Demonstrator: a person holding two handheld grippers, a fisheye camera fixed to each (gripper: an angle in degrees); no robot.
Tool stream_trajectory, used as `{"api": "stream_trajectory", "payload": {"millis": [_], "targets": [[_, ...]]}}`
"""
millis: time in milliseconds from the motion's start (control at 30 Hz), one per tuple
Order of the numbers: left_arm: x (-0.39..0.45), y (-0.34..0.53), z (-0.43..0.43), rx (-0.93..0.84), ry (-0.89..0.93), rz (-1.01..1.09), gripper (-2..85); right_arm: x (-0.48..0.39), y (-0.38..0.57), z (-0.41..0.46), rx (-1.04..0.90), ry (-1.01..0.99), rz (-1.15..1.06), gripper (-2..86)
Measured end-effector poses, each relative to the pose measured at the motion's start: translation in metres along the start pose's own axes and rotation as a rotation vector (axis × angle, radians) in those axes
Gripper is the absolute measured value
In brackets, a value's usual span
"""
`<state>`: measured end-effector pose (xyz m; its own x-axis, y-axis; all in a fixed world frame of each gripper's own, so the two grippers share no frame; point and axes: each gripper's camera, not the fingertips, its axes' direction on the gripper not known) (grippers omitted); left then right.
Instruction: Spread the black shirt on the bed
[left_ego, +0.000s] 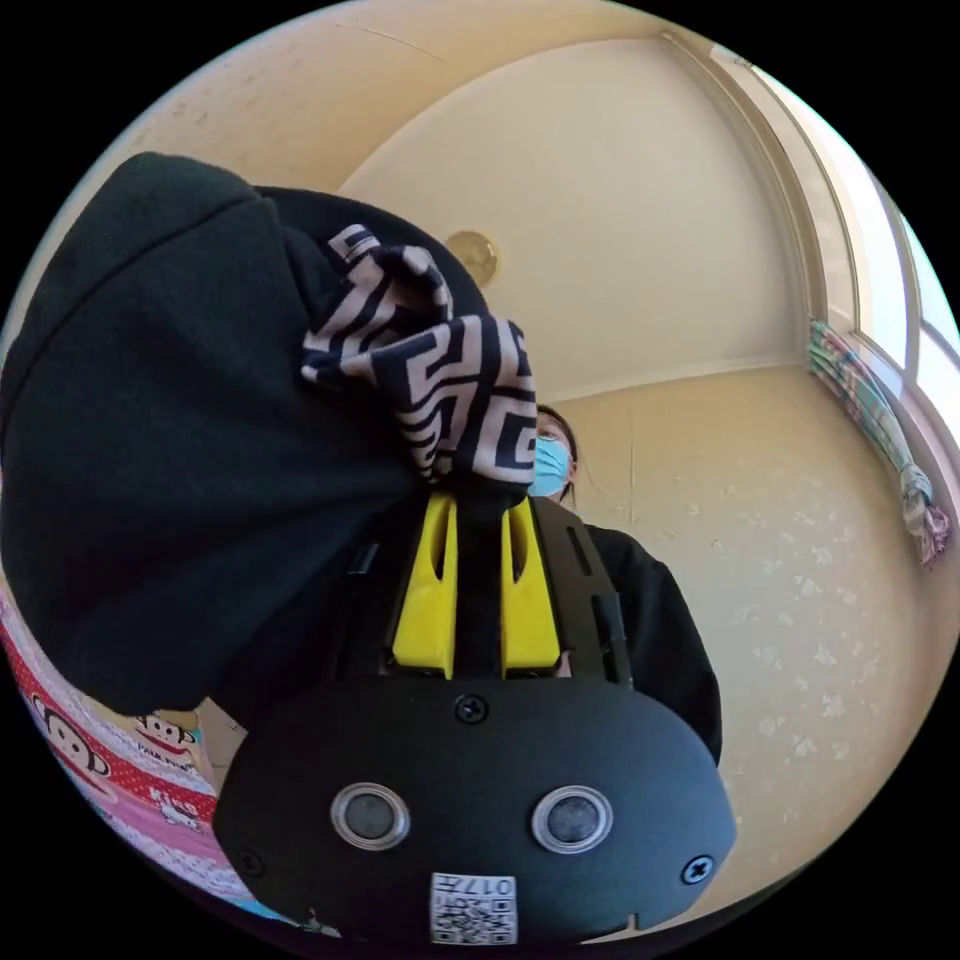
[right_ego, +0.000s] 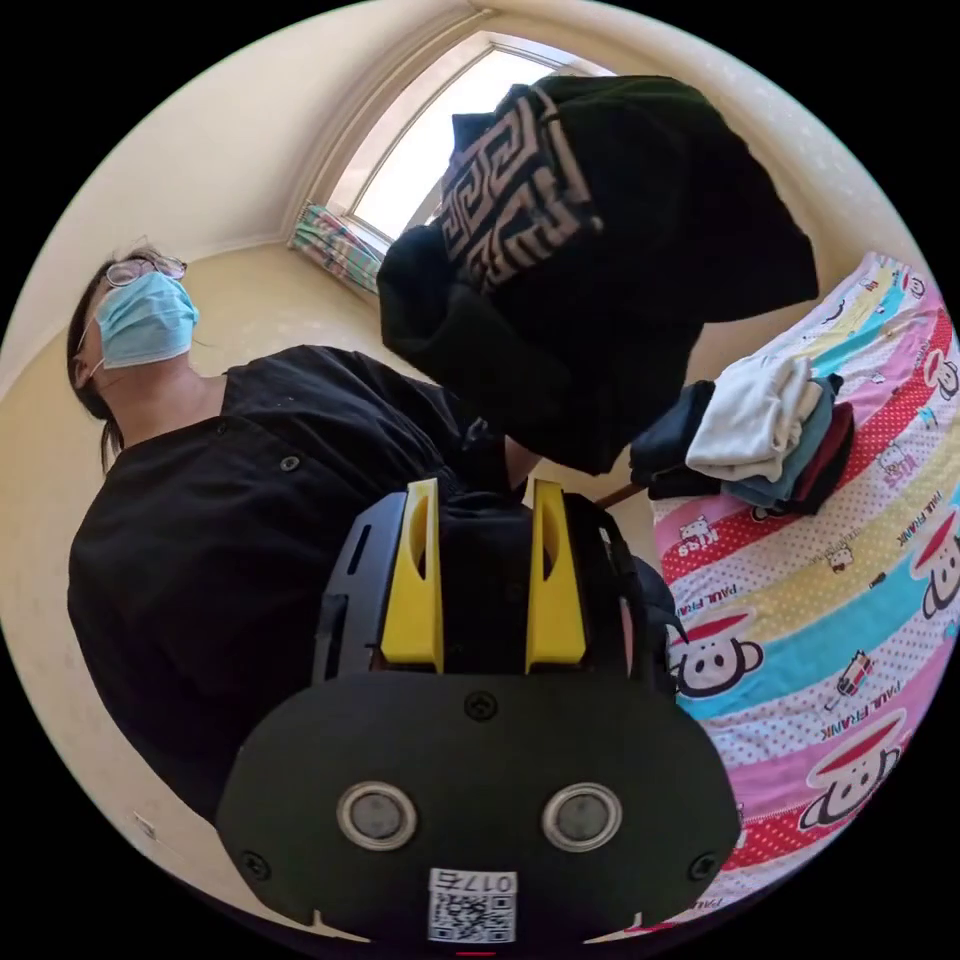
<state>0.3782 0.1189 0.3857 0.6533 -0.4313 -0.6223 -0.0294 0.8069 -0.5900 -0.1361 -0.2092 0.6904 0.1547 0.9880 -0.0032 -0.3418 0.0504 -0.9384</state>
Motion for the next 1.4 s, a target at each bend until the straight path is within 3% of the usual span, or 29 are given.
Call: {"api": "stream_trajectory", "payload": {"millis": [167,433,533,667,800,900,1133,1300,1400], "targets": [[-0.019,0.014,0.043,-0.162,0.044,0.065,6.6,-0.009,0.057,-0.030,0.149,0.159,0.032,14.0],[-0.116,0.045,0.108,-0.373,-0.027,-0.159,6.8,-0.010,0.068,-0.032,0.409,0.247,-0.150,21.8],[-0.148,0.062,0.111,-0.348,-0.016,-0.229,7.0,0.002,0.059,-0.009,0.455,0.202,-0.190,22.9],[-0.160,0.074,0.101,-0.293,-0.037,-0.238,7.3,0.025,0.058,0.022,0.282,0.111,-0.125,11.9],[-0.149,0.076,0.084,-0.295,-0.162,-0.232,7.9,0.021,0.107,0.008,0.455,0.083,-0.214,6.4],[-0.119,0.069,0.067,-0.315,-0.310,-0.143,6.6,0.000,0.132,0.007,0.440,0.152,-0.301,4.3],[-0.093,0.076,0.007,0.039,-0.114,0.072,2.2,-0.028,0.151,0.031,0.320,0.385,-0.368,4.2],[-0.116,0.067,0.029,-0.058,-0.118,0.071,1.8,0.002,0.146,0.019,0.182,0.445,-0.091,7.9],[-0.134,0.055,0.038,-0.077,-0.048,0.048,1.7,-0.001,0.151,0.003,0.262,0.535,-0.043,10.8]]}}
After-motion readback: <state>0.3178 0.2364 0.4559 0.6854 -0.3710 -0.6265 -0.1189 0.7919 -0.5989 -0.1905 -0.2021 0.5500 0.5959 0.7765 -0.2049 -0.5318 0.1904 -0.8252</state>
